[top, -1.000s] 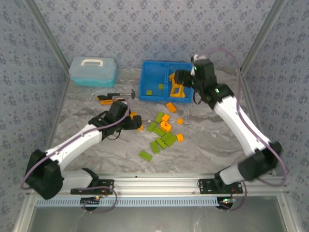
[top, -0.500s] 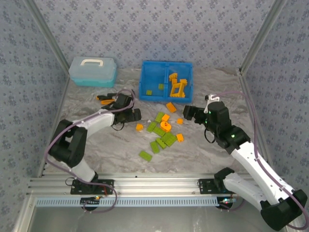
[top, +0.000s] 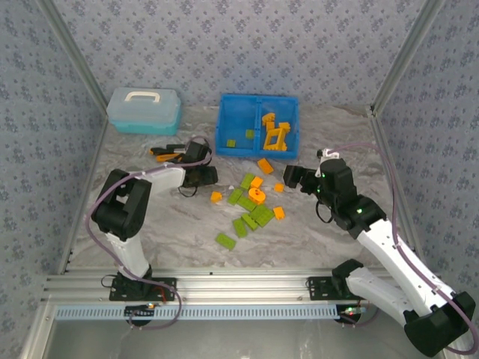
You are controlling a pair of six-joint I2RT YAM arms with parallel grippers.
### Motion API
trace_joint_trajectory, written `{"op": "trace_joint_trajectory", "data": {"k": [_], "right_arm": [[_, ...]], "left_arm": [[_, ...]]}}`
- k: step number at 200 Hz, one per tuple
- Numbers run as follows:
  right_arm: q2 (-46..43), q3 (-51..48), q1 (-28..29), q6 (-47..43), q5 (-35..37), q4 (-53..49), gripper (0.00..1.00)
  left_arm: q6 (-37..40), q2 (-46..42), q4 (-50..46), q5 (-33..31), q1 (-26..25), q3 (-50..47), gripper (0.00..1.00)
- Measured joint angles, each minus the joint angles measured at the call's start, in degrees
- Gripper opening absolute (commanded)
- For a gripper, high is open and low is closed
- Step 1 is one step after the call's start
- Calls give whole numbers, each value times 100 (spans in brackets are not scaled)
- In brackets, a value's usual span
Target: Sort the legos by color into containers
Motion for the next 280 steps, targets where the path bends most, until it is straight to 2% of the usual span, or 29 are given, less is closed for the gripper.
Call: {"op": "trace_joint_trajectory", "data": {"k": [30, 67, 98, 120, 149, 173, 209, 242, 264, 280], "right_arm": [[2, 0, 11, 66, 0, 0, 100], [17, 0, 33, 111, 2, 2, 100], [26, 0, 37, 151, 7, 0, 100], [26, 0, 37, 195, 17, 0, 100], [26, 0, 48, 238, 68, 2, 100], [11, 0, 48, 284, 127, -4, 100], [-212, -20, 68, 367, 192, -140, 100], [-452, -44, 74, 385, 267, -313, 100], [-505, -94, 72, 385, 310, -374, 100], [-529, -120, 74, 385, 317, -437, 100]], "left_arm": [[-37, 22, 114, 11, 0, 4, 46], [-11, -11, 138, 81, 2, 4, 36], [4, -461, -61, 146, -83, 4, 34], [48, -1045, -129, 140, -385, 146, 35], [334, -1139, -48, 101, -1023, 1217, 35], [671, -516, 229, 101, -1300, 2518, 35], [984, 918, 546, 52, -1294, 4013, 35], [1189, 2496, 299, 57, -1272, 5608, 36], [1335, 3346, -55, 74, -1285, 6690, 41], [1410, 3792, -343, 61, -1305, 7375, 50]]}}
